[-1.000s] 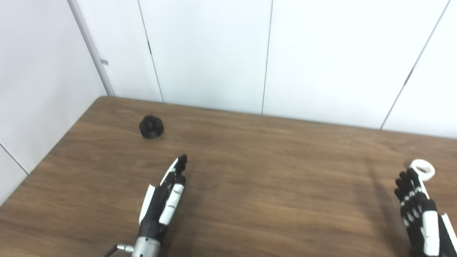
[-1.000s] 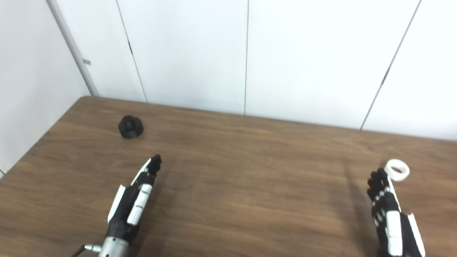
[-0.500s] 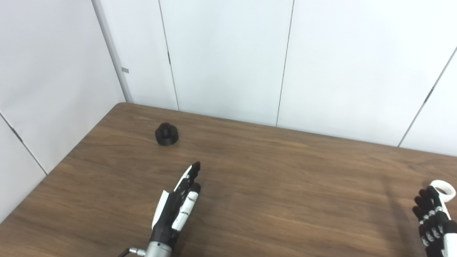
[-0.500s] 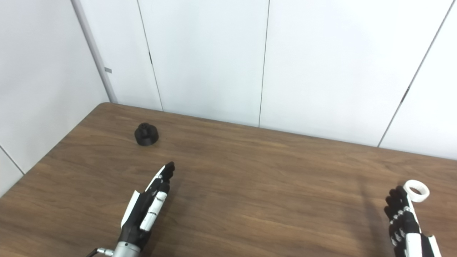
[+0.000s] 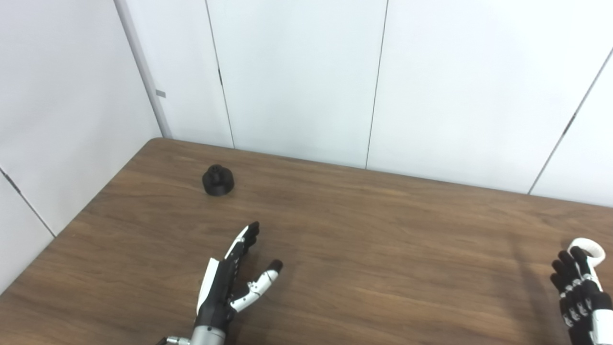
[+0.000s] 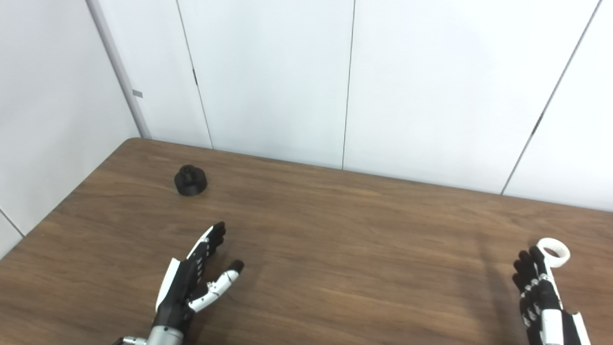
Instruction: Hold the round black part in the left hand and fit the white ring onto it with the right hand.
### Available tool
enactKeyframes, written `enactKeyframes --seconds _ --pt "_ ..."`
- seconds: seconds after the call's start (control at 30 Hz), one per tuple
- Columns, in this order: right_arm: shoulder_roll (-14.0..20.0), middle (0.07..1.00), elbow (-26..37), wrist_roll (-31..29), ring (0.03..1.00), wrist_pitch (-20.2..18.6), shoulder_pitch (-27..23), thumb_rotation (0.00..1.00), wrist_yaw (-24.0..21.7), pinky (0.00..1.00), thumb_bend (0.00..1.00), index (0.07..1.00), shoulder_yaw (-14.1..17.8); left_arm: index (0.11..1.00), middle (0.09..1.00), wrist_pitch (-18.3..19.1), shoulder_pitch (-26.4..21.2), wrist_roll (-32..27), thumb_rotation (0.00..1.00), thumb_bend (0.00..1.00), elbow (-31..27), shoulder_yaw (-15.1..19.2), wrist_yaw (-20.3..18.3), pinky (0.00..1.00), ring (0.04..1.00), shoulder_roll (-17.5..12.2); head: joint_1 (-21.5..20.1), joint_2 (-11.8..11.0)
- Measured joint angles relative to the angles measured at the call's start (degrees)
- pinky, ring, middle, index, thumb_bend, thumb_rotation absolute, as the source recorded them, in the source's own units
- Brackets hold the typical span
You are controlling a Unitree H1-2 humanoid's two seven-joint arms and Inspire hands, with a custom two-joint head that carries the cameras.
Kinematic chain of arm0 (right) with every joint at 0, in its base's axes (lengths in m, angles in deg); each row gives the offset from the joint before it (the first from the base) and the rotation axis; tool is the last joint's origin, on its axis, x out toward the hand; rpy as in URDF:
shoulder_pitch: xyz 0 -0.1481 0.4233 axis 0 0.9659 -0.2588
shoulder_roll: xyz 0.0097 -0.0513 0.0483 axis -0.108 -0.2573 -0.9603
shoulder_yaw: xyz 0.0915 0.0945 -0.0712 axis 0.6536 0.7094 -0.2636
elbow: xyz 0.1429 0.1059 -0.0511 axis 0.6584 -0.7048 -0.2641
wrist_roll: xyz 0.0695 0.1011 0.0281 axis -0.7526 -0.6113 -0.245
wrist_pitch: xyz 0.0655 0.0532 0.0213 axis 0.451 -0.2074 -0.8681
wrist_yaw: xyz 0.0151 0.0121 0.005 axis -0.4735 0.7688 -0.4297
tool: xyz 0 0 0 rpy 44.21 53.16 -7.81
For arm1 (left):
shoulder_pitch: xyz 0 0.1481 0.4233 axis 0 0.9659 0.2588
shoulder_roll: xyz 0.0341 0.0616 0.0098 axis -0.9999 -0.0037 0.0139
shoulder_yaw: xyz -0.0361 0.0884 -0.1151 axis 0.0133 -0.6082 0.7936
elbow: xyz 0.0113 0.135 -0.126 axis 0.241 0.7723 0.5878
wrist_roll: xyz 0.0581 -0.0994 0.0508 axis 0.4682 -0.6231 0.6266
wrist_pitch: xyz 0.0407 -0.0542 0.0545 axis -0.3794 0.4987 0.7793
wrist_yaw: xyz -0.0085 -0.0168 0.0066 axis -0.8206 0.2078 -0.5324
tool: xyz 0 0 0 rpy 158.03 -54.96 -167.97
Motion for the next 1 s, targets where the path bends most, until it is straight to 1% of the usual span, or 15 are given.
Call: enactKeyframes --seconds 0.03,0.1,0.17,0.23,0.33,0.47,0.6,0.67,0.83,1.0 --pt "0.0 0.983 0.0 0.1 0.979 0.0 0.0 1.0 0.1 0.99 0.54 1.0 0.0 0.934 0.925 1.7 -0.2 0.6 0.26 0.72 -1.0 0.4 0.0 0.94 0.925 -0.1 0.0 0.0" --pt "-0.1 0.981 0.0 0.3 0.974 0.0 0.0 1.0 0.2 0.98 0.54 0.997 0.0 0.928 0.918 5.1 -0.4 2.3 0.25 0.73 -2.9 1.2 -0.2 0.91 0.913 -0.5 -0.3 -0.1" --pt "0.0 0.976 0.0 0.4 0.966 -0.1 0.1 1.0 0.3 0.97 0.55 0.993 0.0 0.923 0.913 8.9 -0.9 5.0 0.24 0.74 -4.4 1.9 -0.4 0.92 0.91 -1.1 -0.3 -0.3" --pt "0.0 0.977 0.0 0.5 0.97 -0.1 0.1 1.0 0.4 0.98 0.55 0.995 0.0 0.914 0.905 11.7 -1.8 7.4 0.24 0.76 -5.1 2.3 -0.8 0.92 0.907 -2.2 -0.2 -0.3" --pt "0.0 0.977 0.0 0.5 0.969 -0.1 0.1 1.0 0.4 0.97 0.54 0.996 0.0 0.915 0.912 17.0 -4.1 10.8 0.26 0.77 -6.3 3.1 -1.6 0.92 0.928 -4.9 -0.2 -0.3" --pt "-0.1 0.975 0.0 0.5 0.969 -0.1 0.1 1.0 0.5 0.97 0.54 0.998 0.0 0.911 0.922 22.0 -7.9 14.8 0.3 0.78 -6.6 3.2 -3.5 0.9 0.924 -8.2 0.2 -0.3" --pt "-0.1 0.978 0.0 0.6 0.972 -0.1 0.1 1.0 0.6 0.96 0.53 1.0 0.0 0.914 0.93 23.8 -10.6 17.8 0.28 0.78 -6.0 3.0 -4.4 0.86 0.92 -11.3 0.1 -0.3" --pt "-0.1 0.978 0.0 0.8 0.973 -0.1 0.1 1.0 0.6 0.96 0.52 1.0 0.0 0.916 0.94 24.1 -11.8 18.5 0.28 0.77 -4.7 3.0 -5.1 0.88 0.937 -12.8 0.0 -0.3" --pt "-0.1 0.978 0.0 0.8 0.968 0.0 0.1 1.0 0.6 0.96 0.52 0.999 0.0 0.898 0.94 24.7 -14.5 21.1 0.3 0.79 -1.1 3.2 -5.4 0.89 0.958 -15.0 0.1 -0.5" --pt "-0.1 0.975 -0.1 0.8 0.967 0.1 0.1 1.0 0.6 0.96 0.53 0.997 0.0 0.89 0.943 24.7 -18.1 23.6 0.32 0.81 3.2 3.1 -5.2 0.93 0.986 -18.8 0.0 -0.8"
